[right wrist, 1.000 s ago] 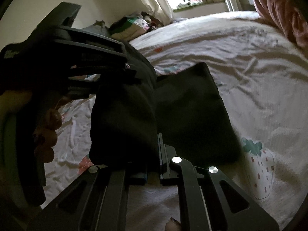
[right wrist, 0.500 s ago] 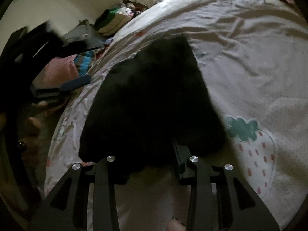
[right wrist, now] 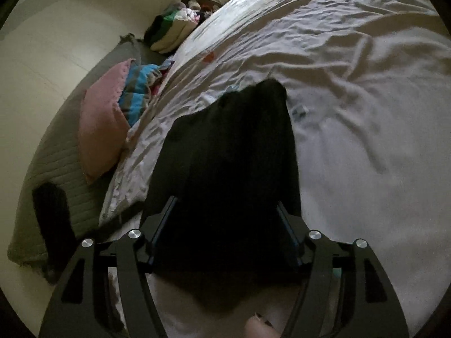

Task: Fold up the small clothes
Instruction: 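Lower the folded flap onto the shirt and press it with both tools, then open both tools and pull them back from the folded shirt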

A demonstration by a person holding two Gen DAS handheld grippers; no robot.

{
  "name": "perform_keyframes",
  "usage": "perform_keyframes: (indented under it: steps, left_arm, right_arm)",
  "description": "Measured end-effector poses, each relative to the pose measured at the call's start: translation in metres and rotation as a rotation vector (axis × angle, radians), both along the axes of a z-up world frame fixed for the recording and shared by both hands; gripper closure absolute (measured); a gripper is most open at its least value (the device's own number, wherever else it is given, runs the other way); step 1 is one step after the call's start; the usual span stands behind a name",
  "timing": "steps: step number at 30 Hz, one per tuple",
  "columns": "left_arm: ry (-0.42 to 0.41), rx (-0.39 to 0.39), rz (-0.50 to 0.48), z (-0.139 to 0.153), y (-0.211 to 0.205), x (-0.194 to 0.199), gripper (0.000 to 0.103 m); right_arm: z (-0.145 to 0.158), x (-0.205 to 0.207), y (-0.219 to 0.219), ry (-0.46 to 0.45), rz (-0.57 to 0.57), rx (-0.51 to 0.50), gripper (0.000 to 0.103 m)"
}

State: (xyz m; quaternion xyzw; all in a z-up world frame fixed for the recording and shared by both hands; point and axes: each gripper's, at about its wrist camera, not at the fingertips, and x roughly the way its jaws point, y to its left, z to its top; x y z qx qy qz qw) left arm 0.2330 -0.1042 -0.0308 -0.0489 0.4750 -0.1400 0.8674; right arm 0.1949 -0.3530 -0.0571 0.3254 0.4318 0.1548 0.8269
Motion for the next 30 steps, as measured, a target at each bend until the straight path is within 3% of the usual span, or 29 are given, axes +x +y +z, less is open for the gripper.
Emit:
perform_keyframes:
  steps: [2,6,8,9,12,16,20,24,28,30]
  left_arm:
    - [-0.003,0.015,-0.007,-0.004,0.000,-0.004,0.035]
    - [-0.016,0.035,-0.015,-0.007,-0.002,-0.011,0.035]
    - [-0.020,0.039,-0.017,-0.007,-0.002,-0.012,0.035]
    - [-0.020,0.039,-0.016,-0.007,-0.002,-0.012,0.035]
    - [-0.021,0.033,-0.022,-0.005,-0.003,-0.014,0.035]
    - [-0.037,0.038,-0.039,-0.004,-0.009,-0.018,0.034]
    - [-0.041,0.058,-0.052,-0.005,-0.015,-0.020,0.034]
    - [-0.034,0.058,-0.059,-0.008,-0.015,-0.021,0.031]
    - [-0.035,0.061,-0.060,-0.008,-0.013,-0.022,0.031]
    - [-0.036,0.063,-0.060,-0.009,-0.013,-0.022,0.031]
  right_arm:
    - [-0.001,0.017,-0.004,0.023,0.008,-0.001,0.040]
    - [0.000,0.049,-0.003,0.038,0.015,-0.077,0.056]
    - [-0.001,0.056,-0.001,0.044,0.028,-0.123,0.075]
    - [0.001,0.060,0.002,0.040,0.043,-0.157,0.091]
    - [0.026,0.057,0.013,-0.064,0.111,-0.218,0.092]
    - [0.048,0.049,0.011,-0.184,0.119,-0.280,0.092]
    - [0.021,0.061,0.005,-0.103,0.109,-0.333,0.092]
    - [0.001,0.057,-0.004,-0.061,0.083,-0.310,0.092]
    - [0.003,0.049,-0.003,-0.062,0.066,-0.328,0.089]
    - [0.007,0.043,-0.003,-0.059,0.052,-0.357,0.082]
